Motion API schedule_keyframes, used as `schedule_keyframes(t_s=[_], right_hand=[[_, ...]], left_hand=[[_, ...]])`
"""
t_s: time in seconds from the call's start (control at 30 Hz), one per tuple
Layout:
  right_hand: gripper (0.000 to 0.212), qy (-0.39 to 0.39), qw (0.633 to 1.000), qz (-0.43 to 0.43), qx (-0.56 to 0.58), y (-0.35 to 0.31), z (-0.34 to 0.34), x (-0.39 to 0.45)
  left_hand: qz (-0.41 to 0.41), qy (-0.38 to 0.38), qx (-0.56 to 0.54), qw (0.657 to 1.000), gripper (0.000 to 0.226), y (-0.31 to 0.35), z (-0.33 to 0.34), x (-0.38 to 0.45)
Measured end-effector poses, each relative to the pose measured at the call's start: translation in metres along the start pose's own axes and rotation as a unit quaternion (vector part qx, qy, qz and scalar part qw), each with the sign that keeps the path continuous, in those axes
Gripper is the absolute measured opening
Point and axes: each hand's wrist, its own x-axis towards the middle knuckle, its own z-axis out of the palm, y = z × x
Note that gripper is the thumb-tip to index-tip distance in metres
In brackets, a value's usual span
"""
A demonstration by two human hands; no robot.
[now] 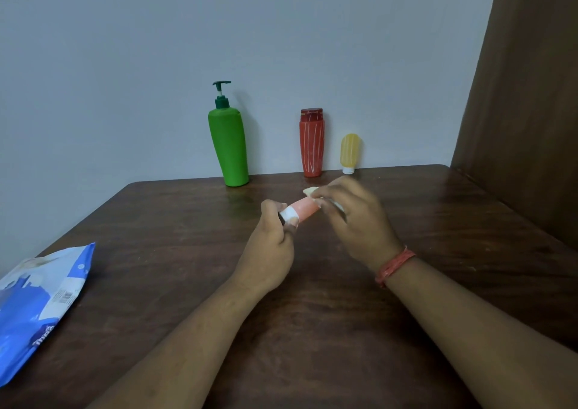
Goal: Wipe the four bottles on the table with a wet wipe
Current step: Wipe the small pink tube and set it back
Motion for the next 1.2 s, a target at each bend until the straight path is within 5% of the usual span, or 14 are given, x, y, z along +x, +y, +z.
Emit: schedule_keyframes(t_s=[0.37,0.57,0.7,0.9,1.2], right_hand=[[0.017,0.042,0.986,0.148,-0.064,0.013,-0.007,0.004],[0.013,0.051,0.966,0.239,0.082,0.014,-0.003,0.005],[0.014,0.03,0.969,0.222,0.099,0.014,-0.005,0.007],[0.012,-0.028,0.999,0.02,-0.039,0.01,0.003,0.004],[0.012,0.059,0.977,0.207,0.001,0.016,-0.007,0.007]], left_hand=[[-0.057,-0.05,-0.046,0.996,0.013,0.006,-0.001,-0.001],[-0.111,-0.069,-0.178,0.975,0.015,-0.001,0.001,-0.001],[-0.127,-0.072,-0.225,0.963,0.019,0.003,0.002,-0.002],[-0.118,-0.081,-0.183,0.973,0.017,0.007,0.005,-0.003],[-0.154,-0.07,-0.267,0.949,0.02,0.011,0.003,-0.003]])
